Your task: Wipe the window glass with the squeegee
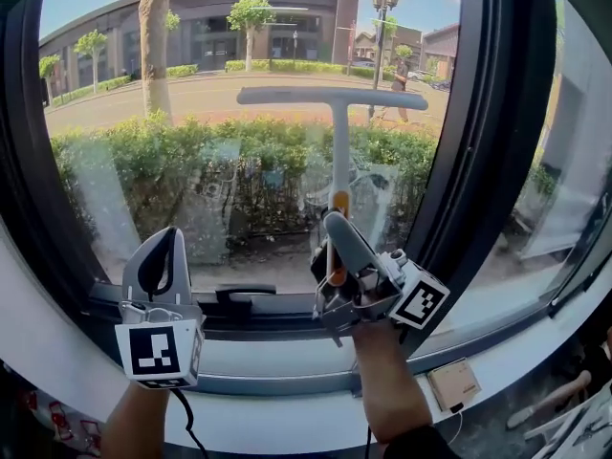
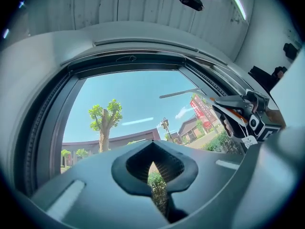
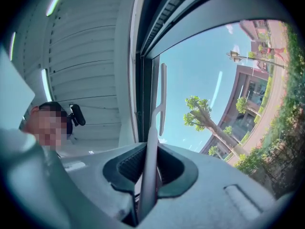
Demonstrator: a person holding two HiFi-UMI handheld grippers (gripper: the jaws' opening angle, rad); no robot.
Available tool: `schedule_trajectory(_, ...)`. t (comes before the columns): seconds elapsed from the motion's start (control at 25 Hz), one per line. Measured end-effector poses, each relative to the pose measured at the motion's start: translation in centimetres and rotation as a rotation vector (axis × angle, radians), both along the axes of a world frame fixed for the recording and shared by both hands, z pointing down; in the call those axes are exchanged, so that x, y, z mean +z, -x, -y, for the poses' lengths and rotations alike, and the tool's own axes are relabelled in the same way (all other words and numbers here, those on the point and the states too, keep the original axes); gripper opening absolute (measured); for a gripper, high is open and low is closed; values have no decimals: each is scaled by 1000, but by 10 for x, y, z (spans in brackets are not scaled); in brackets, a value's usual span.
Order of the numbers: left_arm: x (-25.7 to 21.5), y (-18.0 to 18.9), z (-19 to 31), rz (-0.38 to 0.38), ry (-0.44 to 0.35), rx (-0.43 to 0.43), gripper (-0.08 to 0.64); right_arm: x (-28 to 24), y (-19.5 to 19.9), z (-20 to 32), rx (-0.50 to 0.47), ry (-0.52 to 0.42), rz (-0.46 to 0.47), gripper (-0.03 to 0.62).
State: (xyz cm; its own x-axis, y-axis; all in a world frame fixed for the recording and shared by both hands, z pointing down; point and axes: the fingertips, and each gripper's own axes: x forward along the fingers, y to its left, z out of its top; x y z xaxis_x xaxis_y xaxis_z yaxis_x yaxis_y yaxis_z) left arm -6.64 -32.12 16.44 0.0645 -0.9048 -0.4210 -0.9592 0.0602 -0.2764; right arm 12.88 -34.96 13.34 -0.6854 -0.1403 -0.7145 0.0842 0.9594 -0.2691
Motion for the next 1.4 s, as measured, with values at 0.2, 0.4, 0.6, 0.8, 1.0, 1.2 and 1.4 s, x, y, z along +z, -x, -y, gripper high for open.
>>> schedule_trajectory(0.2,6,63,-10,32,-19,-31,15,10,94,-8,-69,-9,-42,46)
schedule_trajectory(0.4,-14,165,-64,8,-59,-95,15,-10,219,-51,-165,-48,-68,46)
schedule_trajectory(0.6,-32,246,-108,16,-86,-133,15,-43,324,-73,-207,-80,-85,46)
schedule_trajectory(0.8,-58,286,-139,36,-129,-145,15,-95,383,-61,-158,-70,-69,46)
schedule_trajectory(1.0,-64,300,-154,49,-146,-153,15,-113,401,-45,-131,-14,-41,46)
schedule_trajectory(1.2,-66,298,-148,49,-132,-140,15,-108,402,-34,-116,25,-50,46)
schedule_trajectory(1.4,-41,303,-141,16,-120,-128,17,-65,405,-37,-99,74,-63,46)
